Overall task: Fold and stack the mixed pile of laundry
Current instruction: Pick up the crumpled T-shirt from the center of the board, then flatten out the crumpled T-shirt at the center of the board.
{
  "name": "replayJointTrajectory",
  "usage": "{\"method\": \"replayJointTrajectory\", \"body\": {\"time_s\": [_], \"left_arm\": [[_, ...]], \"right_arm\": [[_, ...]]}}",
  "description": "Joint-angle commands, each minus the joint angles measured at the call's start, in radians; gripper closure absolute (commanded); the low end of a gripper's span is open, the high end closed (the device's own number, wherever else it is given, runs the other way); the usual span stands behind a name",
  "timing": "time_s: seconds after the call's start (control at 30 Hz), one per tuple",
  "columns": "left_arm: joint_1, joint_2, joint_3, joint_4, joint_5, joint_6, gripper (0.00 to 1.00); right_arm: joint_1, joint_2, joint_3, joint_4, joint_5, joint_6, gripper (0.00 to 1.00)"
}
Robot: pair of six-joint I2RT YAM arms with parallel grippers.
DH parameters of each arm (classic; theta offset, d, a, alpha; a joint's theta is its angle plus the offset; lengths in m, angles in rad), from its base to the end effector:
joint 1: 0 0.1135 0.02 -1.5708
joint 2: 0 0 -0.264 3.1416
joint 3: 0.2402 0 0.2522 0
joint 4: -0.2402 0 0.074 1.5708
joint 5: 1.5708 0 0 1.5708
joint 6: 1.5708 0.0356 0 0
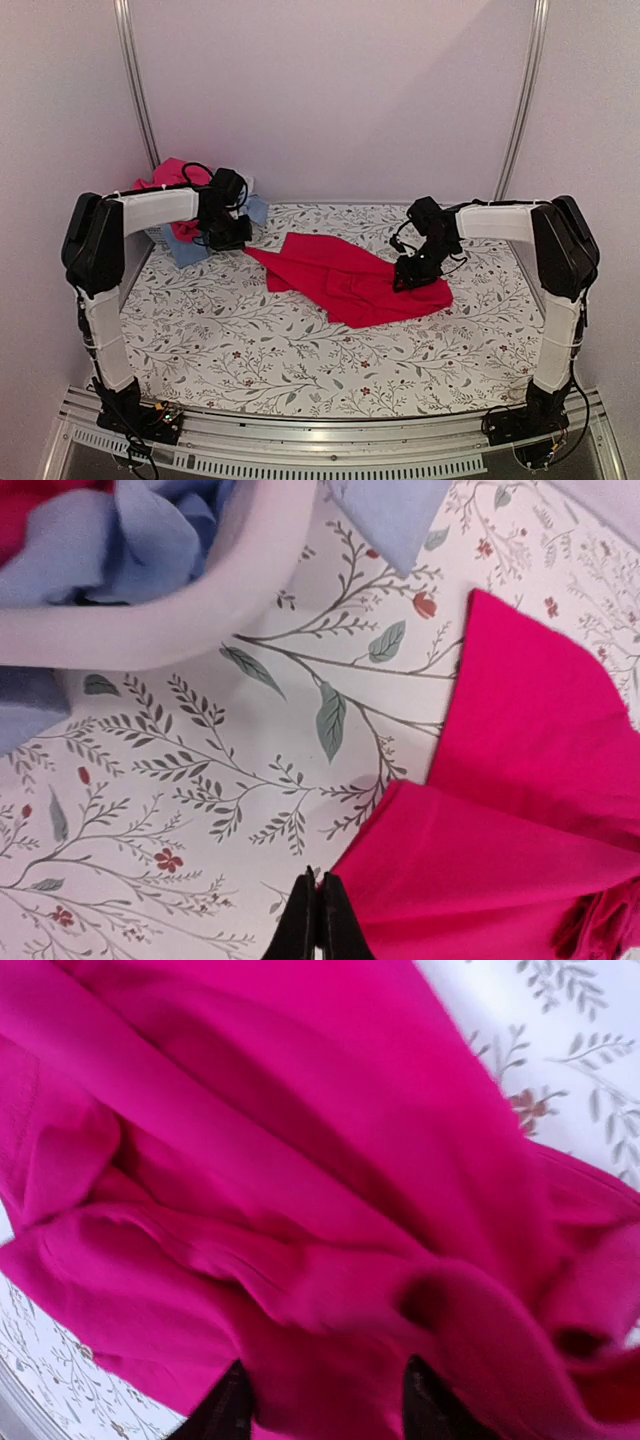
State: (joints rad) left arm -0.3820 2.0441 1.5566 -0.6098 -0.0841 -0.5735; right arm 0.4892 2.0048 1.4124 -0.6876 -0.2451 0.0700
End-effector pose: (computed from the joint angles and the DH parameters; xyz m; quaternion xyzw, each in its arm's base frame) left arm 0.4046 -0.1593 0.1893 -0.1027 0.9659 -0.0715 0.2269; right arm 0.3480 0.1951 0.1620 -0.2216 0.9569 0.1559 0.1048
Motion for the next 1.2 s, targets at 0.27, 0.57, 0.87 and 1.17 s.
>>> {"method": "replayJointTrajectory", "body": {"time_s": [0.27, 0.57, 0.87, 1.17], "left_arm": [[0.035, -0.360, -0.304, 0.005, -0.002, -0.071, 1.00], [0.006, -0.398, -0.344, 0.001, -0.002, -0.095, 1.00], [0.000, -0.406, -0.331, -0.001, -0.002, -0.112, 1.00], [-0.002, -0.403, -0.334, -0.003, -0.013, -0.110, 1.00]], "right_arm": [[-0.144, -0.276, -0.101, 0.015, -0.064, 0.003, 1.00], [0.098, -0.089, 0.203, 0.012, -0.158, -0.102, 0.39], [0.234, 0.211, 0.478, -0.081, -0.070, -0.106, 0.26], [0.277, 0.368, 0.586, -0.139, 0.180, -0.075, 0.37]]}}
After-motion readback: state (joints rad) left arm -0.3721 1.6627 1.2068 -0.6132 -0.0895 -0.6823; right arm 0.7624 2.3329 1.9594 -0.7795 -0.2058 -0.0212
